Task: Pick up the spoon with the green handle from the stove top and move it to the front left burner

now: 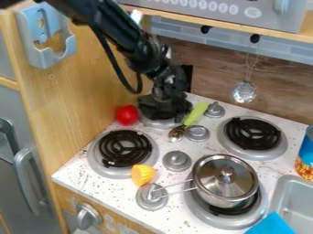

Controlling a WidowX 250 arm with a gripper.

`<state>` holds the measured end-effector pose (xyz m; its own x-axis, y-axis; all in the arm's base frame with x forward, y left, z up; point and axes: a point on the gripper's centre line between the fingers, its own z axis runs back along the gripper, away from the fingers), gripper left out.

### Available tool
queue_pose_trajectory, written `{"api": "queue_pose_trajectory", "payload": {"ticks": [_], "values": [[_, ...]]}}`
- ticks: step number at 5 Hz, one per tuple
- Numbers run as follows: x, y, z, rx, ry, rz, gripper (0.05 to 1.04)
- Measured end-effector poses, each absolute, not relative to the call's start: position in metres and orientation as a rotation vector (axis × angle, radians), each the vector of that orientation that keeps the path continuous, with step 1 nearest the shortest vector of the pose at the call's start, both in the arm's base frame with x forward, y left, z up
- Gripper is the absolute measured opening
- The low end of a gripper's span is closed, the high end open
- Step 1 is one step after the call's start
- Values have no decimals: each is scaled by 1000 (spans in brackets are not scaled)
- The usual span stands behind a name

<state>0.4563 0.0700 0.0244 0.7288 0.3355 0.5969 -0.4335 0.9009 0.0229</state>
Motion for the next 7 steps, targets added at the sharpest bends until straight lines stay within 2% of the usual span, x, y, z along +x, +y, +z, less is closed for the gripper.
{"api": "queue_pose_trajectory", "payload": {"ticks": [1,3,5,6,7], "values": [[471,78,17,178,-594,371,1008],[483,79,18,132,-619,316,1008],[499,56,31,111,-653,277,1008],[506,44,19,111,-635,253,1008],[513,34,19,108,-639,235,1008]]}}
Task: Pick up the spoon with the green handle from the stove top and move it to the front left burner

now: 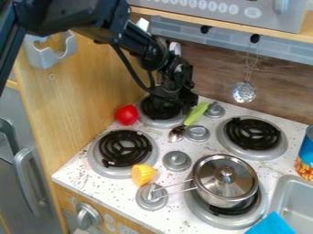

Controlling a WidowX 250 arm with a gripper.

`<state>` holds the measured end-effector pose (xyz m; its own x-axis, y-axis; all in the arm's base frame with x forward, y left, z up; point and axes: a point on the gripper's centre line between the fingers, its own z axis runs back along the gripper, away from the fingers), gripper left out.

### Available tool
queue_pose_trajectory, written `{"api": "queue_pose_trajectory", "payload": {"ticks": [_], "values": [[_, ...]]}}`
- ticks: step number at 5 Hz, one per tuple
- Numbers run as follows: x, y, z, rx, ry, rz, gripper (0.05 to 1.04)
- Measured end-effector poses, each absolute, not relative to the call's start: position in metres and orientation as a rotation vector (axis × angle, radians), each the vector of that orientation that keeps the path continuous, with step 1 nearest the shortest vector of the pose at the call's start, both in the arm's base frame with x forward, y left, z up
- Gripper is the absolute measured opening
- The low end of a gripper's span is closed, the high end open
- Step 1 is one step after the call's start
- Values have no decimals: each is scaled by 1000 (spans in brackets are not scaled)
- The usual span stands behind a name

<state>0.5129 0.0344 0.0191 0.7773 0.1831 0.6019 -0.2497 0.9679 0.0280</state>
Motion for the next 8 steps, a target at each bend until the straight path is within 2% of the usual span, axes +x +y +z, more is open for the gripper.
{"api": "queue_pose_trajectory", "payload": {"ticks": [5,7,8], "values": [[521,-7,16,98,-649,162,1008],[528,-25,8,99,-645,133,1008],[531,-23,-5,118,-614,136,1008]]}}
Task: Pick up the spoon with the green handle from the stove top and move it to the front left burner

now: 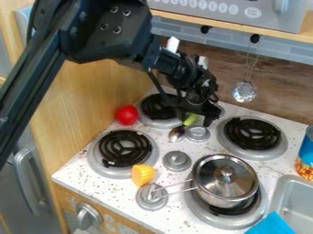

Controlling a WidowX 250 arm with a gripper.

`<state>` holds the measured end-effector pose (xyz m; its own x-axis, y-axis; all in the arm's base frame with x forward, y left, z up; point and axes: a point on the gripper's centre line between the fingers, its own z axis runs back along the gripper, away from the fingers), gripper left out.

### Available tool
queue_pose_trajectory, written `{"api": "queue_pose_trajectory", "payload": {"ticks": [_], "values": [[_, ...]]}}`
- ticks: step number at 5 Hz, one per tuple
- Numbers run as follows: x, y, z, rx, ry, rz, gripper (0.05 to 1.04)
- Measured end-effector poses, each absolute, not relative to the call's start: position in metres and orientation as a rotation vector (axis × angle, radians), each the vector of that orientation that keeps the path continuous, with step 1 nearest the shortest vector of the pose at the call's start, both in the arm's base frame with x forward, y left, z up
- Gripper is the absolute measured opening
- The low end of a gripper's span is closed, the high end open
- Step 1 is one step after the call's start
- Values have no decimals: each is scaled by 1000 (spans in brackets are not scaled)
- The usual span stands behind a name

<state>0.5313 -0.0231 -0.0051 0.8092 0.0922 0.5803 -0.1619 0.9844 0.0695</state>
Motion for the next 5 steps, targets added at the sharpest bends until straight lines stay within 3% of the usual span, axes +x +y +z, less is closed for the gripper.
{"api": "queue_pose_trajectory", "payload": {"ticks": [1,3,5], "values": [[539,-21,-5,139,-608,145,971],[543,-5,-5,185,-567,166,459],[539,-2,-8,189,-548,151,427]]}}
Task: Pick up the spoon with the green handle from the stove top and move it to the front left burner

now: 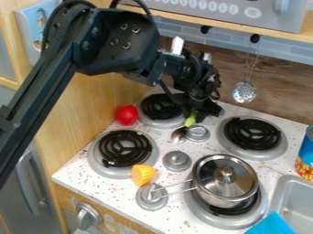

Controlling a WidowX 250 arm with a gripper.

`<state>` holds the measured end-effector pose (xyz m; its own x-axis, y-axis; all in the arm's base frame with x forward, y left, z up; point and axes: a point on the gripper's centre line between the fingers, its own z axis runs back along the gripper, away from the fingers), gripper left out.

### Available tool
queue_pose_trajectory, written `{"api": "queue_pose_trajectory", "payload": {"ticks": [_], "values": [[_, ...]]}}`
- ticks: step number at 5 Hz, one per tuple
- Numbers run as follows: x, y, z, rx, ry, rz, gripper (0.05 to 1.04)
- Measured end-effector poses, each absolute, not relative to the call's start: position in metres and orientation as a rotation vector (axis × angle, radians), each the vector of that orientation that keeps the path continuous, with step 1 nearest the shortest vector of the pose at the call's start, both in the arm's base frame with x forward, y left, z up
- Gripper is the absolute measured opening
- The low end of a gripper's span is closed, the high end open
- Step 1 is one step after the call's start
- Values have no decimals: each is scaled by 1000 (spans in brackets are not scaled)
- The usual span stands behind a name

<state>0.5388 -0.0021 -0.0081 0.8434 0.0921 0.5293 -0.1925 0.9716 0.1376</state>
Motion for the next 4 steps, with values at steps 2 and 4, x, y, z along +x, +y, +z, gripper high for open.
{"api": "queue_pose_trajectory", "payload": {"ticks": [2,4], "values": [[525,3,-2,174,-454,159,425],[526,8,30,214,-378,127,410]]}}
